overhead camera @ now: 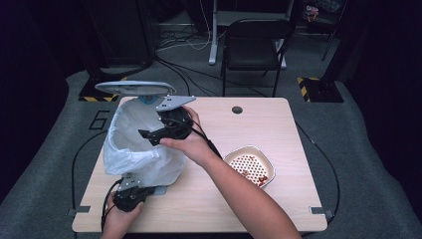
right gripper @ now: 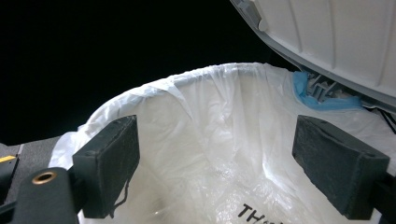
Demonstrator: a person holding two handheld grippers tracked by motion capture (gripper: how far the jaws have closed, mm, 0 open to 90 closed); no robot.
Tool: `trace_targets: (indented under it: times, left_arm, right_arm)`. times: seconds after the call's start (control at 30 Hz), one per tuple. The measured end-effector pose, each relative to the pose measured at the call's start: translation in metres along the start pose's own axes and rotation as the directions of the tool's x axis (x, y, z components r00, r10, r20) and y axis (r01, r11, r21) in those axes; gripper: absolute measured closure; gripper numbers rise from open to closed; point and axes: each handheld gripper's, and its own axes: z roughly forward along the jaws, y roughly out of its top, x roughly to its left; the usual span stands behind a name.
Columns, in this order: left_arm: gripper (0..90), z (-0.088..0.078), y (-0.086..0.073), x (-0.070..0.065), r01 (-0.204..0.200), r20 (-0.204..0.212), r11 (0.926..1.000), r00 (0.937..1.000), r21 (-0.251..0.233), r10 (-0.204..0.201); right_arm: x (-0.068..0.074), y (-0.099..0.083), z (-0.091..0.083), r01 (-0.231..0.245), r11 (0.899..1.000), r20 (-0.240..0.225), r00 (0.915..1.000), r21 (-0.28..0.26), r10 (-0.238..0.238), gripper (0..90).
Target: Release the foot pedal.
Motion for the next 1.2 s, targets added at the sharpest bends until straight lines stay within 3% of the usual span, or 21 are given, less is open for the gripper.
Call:
trace_targets:
  times: [0.23,0.37,0.47,0.73,0.83,0.87,0.93,0.97,1.13,1.2]
  left_arm:
    - [90.0,0.000,0.001,0.001,-0.022,0.005,0.9997,0.9997,0.007,0.022]
    - [90.0,0.000,0.000,0.000,0.002,0.001,1.0000,1.0000,0.006,-0.002]
    - [90.0,0.000,0.000,0.001,-0.018,0.004,0.9998,0.9998,0.000,0.018]
    - [90.0,-0.001,0.000,0.001,-0.007,0.007,1.0000,1.0000,0.004,0.007]
    - [90.0,0.000,0.001,0.003,-0.025,0.031,0.9997,0.9992,0.006,0.025]
    - [90.0,-0.001,0.001,0.001,-0.007,0.008,1.0000,0.9999,0.006,0.007]
    - [90.0,0.000,0.001,0.000,0.024,0.005,0.9997,0.9997,0.008,-0.024]
    - [90.0,-0.001,0.002,0.001,0.007,0.013,0.9999,0.9999,0.013,-0.007]
    - [85.6,-0.002,0.004,0.002,0.026,0.039,0.9996,0.9989,0.014,-0.027]
    - [83.4,-0.004,0.006,0.000,0.065,0.040,0.9979,0.9971,-0.003,-0.065]
  right_arm:
    - [0.002,-0.001,-0.019,0.015,1.000,0.000,0.9999,0.000,-0.015,19.1]
    - [0.006,-0.004,-0.031,0.023,1.000,-0.041,0.9989,0.006,-0.023,24.1]
    - [0.008,-0.005,-0.040,0.028,1.000,-0.048,0.9985,0.005,-0.027,24.7]
    - [0.002,-0.009,-0.069,0.003,1.000,-0.008,1.0000,-0.002,-0.003,26.7]
    - [-0.005,-0.013,-0.079,0.010,1.000,0.017,0.9998,0.006,-0.010,27.8]
    - [-0.006,-0.014,-0.081,0.007,1.000,0.029,0.9996,0.006,-0.007,28.1]
    - [-0.010,-0.018,-0.088,-0.002,1.000,0.038,0.9993,0.007,0.002,28.7]
    - [-0.012,-0.020,-0.091,-0.010,1.000,0.040,0.9991,0.007,0.010,28.8]
    - [-0.020,-0.028,-0.107,-0.029,1.000,0.070,0.9971,-0.004,0.029,29.0]
    - [-0.022,-0.031,-0.113,-0.022,1.000,0.079,0.9966,-0.005,0.022,29.0]
